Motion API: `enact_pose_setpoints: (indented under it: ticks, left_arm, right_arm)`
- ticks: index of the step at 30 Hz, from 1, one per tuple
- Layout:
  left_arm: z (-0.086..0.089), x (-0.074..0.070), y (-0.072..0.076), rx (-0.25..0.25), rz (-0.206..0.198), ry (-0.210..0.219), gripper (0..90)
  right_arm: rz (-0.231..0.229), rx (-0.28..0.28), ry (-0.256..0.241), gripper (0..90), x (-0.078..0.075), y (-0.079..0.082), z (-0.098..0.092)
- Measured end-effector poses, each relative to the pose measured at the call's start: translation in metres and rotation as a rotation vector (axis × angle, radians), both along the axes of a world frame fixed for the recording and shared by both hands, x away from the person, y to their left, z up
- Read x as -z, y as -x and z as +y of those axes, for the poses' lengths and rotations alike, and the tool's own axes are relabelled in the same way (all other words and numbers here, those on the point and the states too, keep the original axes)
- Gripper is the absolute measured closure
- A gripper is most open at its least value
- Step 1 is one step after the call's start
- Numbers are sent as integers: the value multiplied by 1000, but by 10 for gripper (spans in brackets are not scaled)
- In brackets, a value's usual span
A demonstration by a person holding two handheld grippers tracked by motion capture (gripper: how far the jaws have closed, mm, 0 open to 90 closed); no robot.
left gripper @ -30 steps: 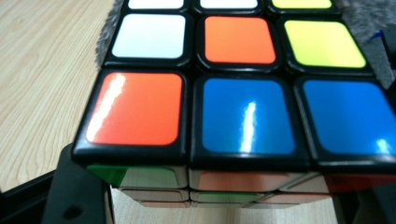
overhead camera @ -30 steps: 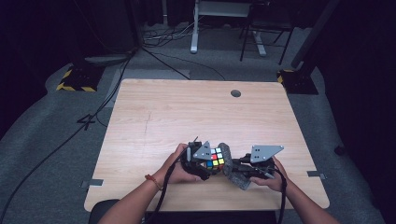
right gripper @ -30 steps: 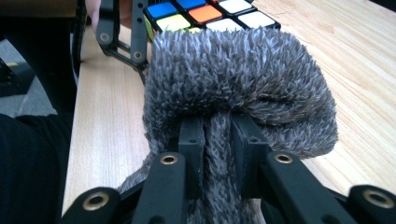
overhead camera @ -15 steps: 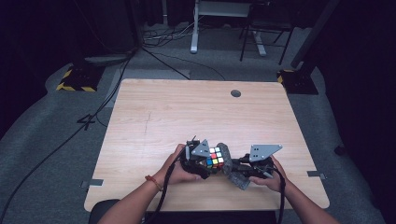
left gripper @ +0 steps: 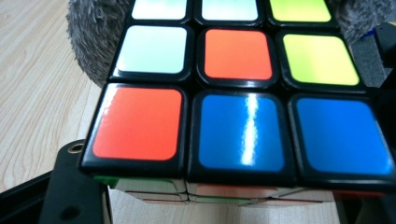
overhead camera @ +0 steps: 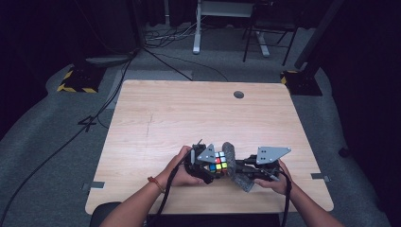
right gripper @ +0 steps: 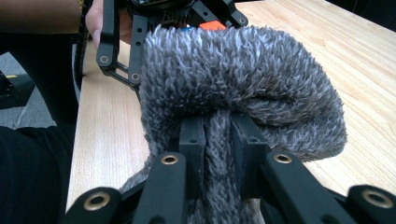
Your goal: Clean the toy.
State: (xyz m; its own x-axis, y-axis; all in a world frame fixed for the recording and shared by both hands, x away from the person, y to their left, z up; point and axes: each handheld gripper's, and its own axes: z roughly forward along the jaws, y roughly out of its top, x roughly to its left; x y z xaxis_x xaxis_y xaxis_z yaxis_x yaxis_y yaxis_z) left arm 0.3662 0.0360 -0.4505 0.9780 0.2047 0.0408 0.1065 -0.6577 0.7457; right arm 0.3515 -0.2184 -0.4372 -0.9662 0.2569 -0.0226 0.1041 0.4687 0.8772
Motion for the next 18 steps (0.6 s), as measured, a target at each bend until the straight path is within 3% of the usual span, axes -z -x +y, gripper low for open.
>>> enact_pose_setpoints:
  ticks: [5, 9, 12, 18]
  left_arm:
    - [2, 1, -1, 10, 34, 13, 315]
    - [3, 0, -1, 28, 34, 16, 329]
    - [4, -3, 1, 38, 10, 7, 334]
    - [2, -2, -1, 23, 27, 14, 317]
  right_arm:
    - [1, -8, 1, 766, 0, 0, 0]
    - [2, -6, 7, 766, 0, -1, -1]
    - [8, -3, 12, 767, 0, -1, -1]
    - [5, -1, 6, 767, 0, -1, -1]
